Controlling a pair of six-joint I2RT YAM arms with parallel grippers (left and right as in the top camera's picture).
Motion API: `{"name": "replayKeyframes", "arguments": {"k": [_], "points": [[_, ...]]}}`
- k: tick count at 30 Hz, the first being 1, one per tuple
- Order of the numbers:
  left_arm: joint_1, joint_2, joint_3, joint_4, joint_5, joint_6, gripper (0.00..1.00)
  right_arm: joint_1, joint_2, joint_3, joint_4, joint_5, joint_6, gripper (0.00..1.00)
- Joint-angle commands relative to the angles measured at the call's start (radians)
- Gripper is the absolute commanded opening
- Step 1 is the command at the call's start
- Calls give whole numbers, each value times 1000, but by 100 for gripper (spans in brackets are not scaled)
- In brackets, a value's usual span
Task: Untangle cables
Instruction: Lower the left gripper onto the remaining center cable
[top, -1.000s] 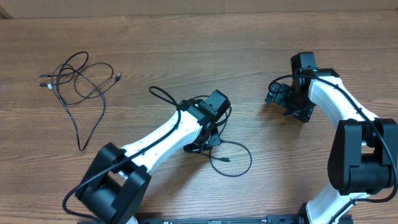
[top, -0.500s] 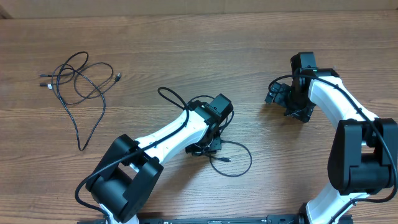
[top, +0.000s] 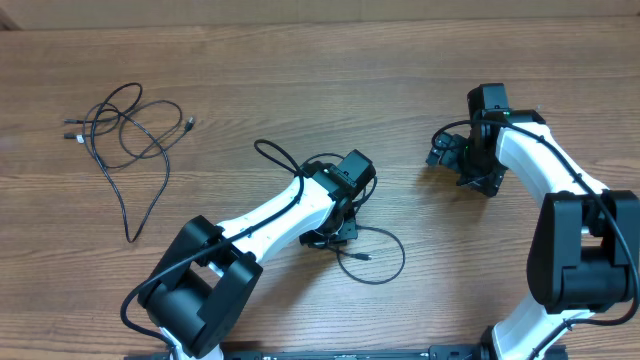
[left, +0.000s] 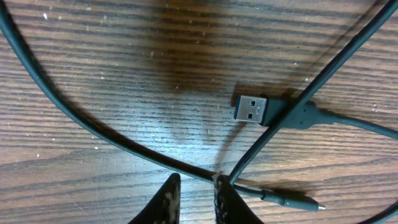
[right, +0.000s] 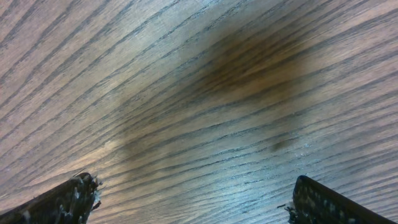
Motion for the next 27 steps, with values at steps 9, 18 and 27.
{"name": "replayKeyframes", "arguments": {"k": [9,18,27], "points": [[-73,15,0,-1,-15,19,22,-2,-1,16,3,10,-4,100],[-79,15,0,-1,-23,19,21,-2,-1,16,3,10,-4,100],[-78,15,0,-4,-34,19,18,-2,-1,16,3,10,-4,100]]}}
